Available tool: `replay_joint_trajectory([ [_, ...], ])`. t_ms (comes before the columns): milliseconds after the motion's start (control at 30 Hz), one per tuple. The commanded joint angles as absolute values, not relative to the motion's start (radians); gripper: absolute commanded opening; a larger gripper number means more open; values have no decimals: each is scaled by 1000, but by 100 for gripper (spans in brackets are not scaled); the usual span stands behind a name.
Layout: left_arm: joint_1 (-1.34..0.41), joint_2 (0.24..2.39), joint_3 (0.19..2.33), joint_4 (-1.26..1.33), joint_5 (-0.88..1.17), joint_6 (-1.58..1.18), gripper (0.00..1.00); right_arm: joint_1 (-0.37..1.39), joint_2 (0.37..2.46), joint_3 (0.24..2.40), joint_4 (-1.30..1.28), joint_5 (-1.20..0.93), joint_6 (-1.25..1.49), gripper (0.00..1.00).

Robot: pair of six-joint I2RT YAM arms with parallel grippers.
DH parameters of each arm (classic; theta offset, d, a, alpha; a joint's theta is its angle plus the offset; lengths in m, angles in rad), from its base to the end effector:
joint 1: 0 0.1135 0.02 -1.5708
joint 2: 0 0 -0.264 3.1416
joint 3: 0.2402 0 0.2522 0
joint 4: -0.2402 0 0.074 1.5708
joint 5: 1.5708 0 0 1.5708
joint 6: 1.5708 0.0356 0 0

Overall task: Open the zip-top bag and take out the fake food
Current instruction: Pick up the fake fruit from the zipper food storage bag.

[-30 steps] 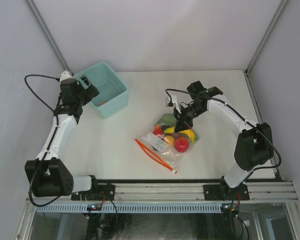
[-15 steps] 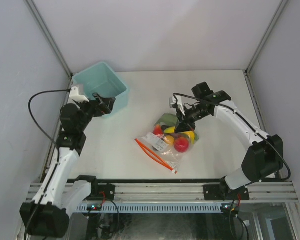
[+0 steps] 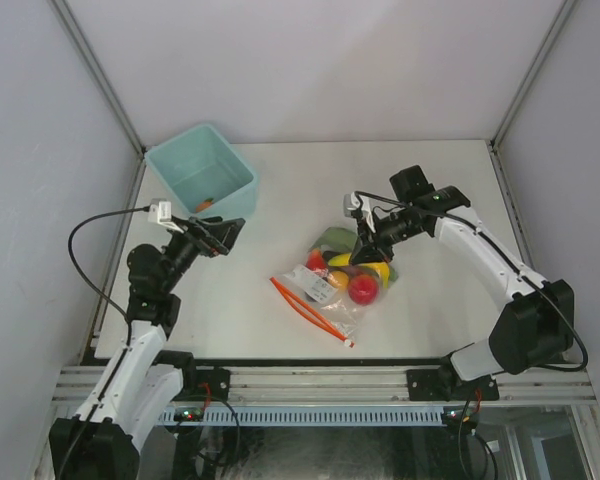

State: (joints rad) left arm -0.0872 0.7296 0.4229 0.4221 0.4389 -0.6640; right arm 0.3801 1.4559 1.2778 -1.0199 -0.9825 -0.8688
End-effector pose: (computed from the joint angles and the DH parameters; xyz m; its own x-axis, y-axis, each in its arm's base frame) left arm 0.1784 -0.0308 0.2849 -0.2174 -0.5410 -0.8125 0.4640 0.6751 -0.5736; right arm 0.2449 0.1298 0.3041 -0.1864 -0.5308 -0.8268 -0.9750 -0.0036 0.2222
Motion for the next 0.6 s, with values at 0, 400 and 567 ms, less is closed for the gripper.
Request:
replay_joint_trajectory([
  [0, -141, 728, 389, 532, 503, -717, 96, 372, 1394, 1266, -962, -999, -882, 0],
  [400, -512, 613, 291, 542, 239, -504, 94, 443, 1273, 1247, -816, -912, -918, 16],
  [567, -585, 630, 259, 600, 175, -463, 89, 528, 1272, 1247, -930, -932, -1142, 31],
])
